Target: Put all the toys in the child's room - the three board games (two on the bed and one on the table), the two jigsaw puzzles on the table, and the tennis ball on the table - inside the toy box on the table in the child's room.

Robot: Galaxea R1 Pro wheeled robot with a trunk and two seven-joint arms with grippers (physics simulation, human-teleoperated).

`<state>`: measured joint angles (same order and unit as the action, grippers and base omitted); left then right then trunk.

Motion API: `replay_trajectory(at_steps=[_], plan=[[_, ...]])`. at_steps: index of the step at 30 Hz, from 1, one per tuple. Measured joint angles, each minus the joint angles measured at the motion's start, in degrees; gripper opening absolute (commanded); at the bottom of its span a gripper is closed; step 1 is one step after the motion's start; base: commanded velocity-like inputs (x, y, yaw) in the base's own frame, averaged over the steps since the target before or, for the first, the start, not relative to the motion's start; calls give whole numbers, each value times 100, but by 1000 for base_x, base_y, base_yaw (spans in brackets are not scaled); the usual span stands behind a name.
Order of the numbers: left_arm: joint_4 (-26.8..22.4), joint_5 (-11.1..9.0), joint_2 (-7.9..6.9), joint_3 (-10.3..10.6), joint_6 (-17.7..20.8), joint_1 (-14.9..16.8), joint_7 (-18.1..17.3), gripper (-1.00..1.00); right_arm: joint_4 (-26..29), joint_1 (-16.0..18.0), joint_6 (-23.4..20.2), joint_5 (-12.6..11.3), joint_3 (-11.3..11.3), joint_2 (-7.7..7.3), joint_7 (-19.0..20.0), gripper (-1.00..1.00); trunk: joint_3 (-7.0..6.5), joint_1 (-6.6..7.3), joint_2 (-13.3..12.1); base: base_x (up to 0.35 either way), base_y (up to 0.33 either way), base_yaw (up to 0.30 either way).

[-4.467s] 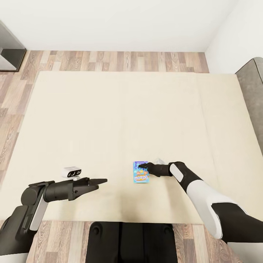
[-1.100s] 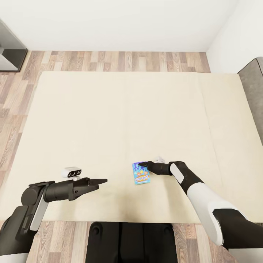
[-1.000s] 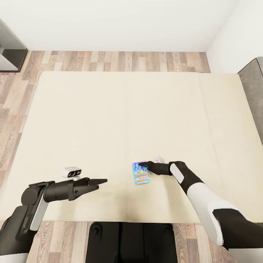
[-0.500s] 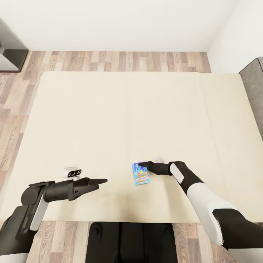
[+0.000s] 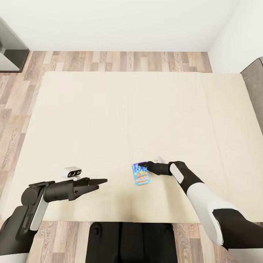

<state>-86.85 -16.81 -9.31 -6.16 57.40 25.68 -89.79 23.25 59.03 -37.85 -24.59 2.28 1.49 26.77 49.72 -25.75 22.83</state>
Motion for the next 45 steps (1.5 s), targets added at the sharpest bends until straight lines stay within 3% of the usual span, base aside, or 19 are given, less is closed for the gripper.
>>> replay_trajectory(at_steps=[8, 26, 36, 45], plan=[[-1, 1, 2, 0, 0, 3, 0, 100, 0, 0, 0, -1, 1, 0, -3, 100, 0, 0, 0, 0, 49, 0], [-1, 2, 2, 0, 0, 0, 0, 100, 1, 1, 1, -3, 5, 2, -5, 100, 0, 0, 0, 0, 230, 0], [-2, 0, -6, 0, 0, 2, 0, 100, -21, -73, -15, -6, 0, -24, -3, 100, 0, 0, 0, 0, 30, 0], [-3, 0, -8, 8, 0, 3, 0, 100, -18, -192, -198, -3, -2, -308, -6, 100, 0, 0, 0, 0, 0, 0]])
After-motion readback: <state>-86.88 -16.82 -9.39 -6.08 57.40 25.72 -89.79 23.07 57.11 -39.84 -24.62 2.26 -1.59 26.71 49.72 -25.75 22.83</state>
